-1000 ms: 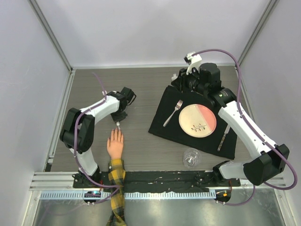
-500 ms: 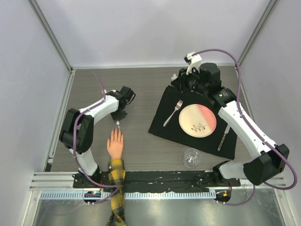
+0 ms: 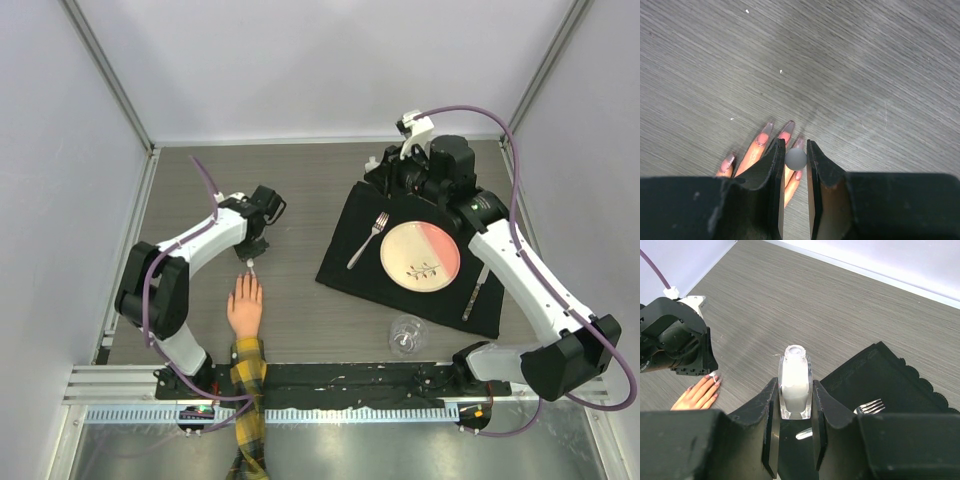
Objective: Paint the nails
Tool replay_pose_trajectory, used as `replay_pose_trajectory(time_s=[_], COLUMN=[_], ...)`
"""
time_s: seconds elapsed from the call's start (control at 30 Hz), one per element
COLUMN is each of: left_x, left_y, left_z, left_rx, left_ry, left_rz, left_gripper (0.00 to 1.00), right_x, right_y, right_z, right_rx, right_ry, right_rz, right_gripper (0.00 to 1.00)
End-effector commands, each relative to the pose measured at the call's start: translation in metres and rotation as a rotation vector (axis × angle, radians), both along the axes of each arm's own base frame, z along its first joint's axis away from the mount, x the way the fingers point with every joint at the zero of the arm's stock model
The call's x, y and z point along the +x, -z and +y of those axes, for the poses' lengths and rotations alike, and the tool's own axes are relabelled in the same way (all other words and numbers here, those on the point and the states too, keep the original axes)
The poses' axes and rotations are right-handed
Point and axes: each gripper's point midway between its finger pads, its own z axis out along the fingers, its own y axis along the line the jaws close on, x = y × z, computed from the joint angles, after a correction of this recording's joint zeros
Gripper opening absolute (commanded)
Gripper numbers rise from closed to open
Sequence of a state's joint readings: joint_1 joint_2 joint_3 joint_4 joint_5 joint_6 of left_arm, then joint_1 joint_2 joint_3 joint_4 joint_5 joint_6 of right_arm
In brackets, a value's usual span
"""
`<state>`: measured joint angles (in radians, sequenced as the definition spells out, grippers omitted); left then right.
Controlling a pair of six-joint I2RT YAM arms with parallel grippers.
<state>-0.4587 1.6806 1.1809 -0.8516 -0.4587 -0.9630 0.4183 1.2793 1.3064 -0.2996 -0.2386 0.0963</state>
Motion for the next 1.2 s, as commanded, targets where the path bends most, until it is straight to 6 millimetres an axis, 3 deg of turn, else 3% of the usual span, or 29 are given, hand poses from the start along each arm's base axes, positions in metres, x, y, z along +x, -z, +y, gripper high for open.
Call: replay_pose_trajectory(time_s=[0.0,1.17], left_x=[0.006,0.02], left_y=[0.0,0.012], left_z=[-0.002,-0.003], left_rx=[0.002,0.017], left_ry=[-0.009,-0.016], left_rz=[-0.014,0.014], left_gripper=[0.0,0.0], right_x=[-0.004,0.009], right_y=[-0.031,-0.023], right_z=[-0.001,0.001], right_rx=[0.048,0.016], right_ry=[-0.008,0.004], right_rz=[-0.09,-0.075], right_gripper=[0.0,0.0])
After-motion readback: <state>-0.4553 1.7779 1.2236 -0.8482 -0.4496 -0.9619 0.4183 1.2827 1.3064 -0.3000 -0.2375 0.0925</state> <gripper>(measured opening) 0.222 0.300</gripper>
